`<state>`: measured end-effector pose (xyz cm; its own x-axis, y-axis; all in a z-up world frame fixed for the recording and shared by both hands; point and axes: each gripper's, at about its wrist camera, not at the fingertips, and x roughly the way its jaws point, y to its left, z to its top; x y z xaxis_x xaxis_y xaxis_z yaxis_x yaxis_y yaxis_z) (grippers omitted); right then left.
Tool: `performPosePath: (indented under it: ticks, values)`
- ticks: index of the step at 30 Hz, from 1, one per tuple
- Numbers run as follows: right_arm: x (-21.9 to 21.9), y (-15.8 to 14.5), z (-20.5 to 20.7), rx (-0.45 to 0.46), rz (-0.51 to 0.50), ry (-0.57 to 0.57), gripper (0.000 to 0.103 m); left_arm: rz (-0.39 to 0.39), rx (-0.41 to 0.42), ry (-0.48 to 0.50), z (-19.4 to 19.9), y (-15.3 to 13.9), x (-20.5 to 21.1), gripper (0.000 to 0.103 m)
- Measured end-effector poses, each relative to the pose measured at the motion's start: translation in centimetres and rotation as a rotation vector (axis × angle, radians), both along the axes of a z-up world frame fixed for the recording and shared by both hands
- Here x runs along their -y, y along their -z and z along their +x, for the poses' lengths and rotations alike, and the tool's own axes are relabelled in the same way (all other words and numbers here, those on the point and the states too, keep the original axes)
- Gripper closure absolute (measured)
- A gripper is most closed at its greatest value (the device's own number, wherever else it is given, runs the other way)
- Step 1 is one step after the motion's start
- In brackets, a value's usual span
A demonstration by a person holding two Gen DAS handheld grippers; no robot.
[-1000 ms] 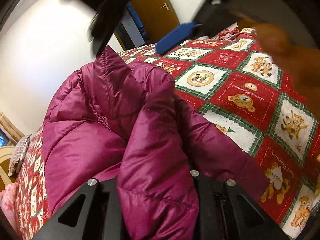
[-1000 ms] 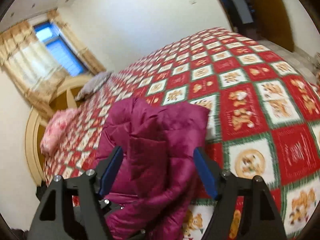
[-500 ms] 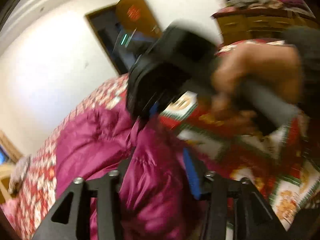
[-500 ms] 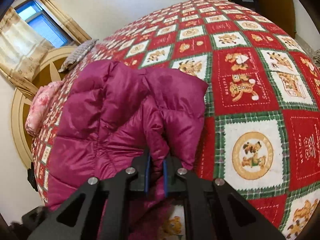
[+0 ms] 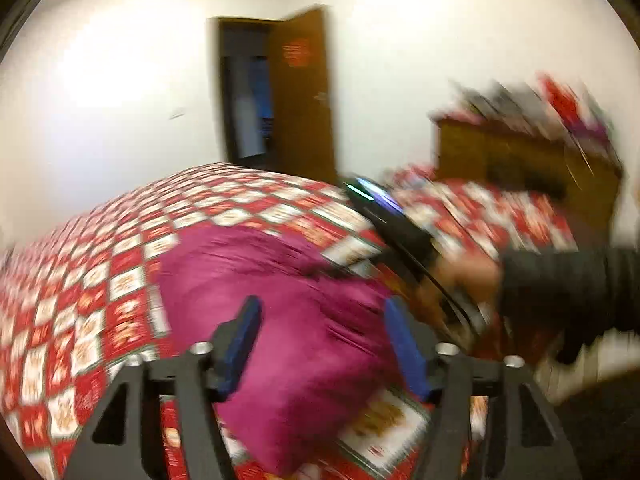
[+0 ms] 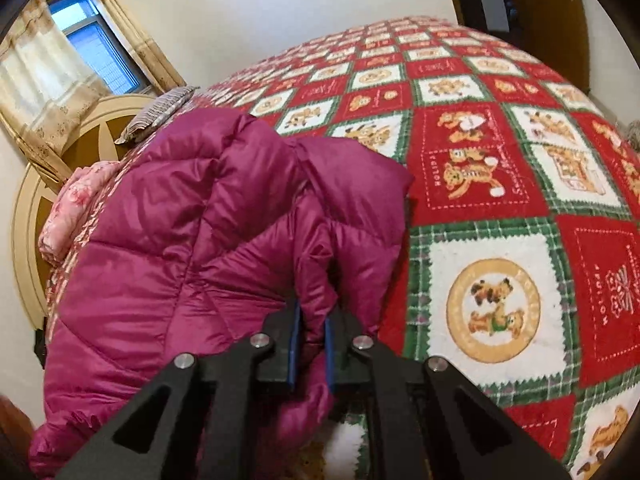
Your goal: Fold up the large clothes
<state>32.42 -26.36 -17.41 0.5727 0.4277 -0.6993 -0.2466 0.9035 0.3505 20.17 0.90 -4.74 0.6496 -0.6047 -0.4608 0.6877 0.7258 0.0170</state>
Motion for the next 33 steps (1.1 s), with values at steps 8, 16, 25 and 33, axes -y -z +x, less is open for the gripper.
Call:
performPosePath:
  ticks: [8,16,25,33]
  values:
    - [0.0,-0.9,-0.6,-0.003,0.01,0.023,0.092,-0.087,-0.286,-0.4,17.0,2.0,1.2,0.025]
    - [0.9,-1.2,-1.1,-0.031,0.033,0.033,0.083,0.08,-0.33,-0.535,19.5,8.6,4.1,0.02]
    - [-0.6,-11.9,-1.3,-0.018,0.167,0.185,0.08,0.147,-0.259,-0.616,19.5,9.3,5.0,0.017]
    - [-4.9,-8.2,3.2,-0.037,0.222,0.377,0.077,0.154,-0.239,-0.646,18.7,9.3,4.5,0.016]
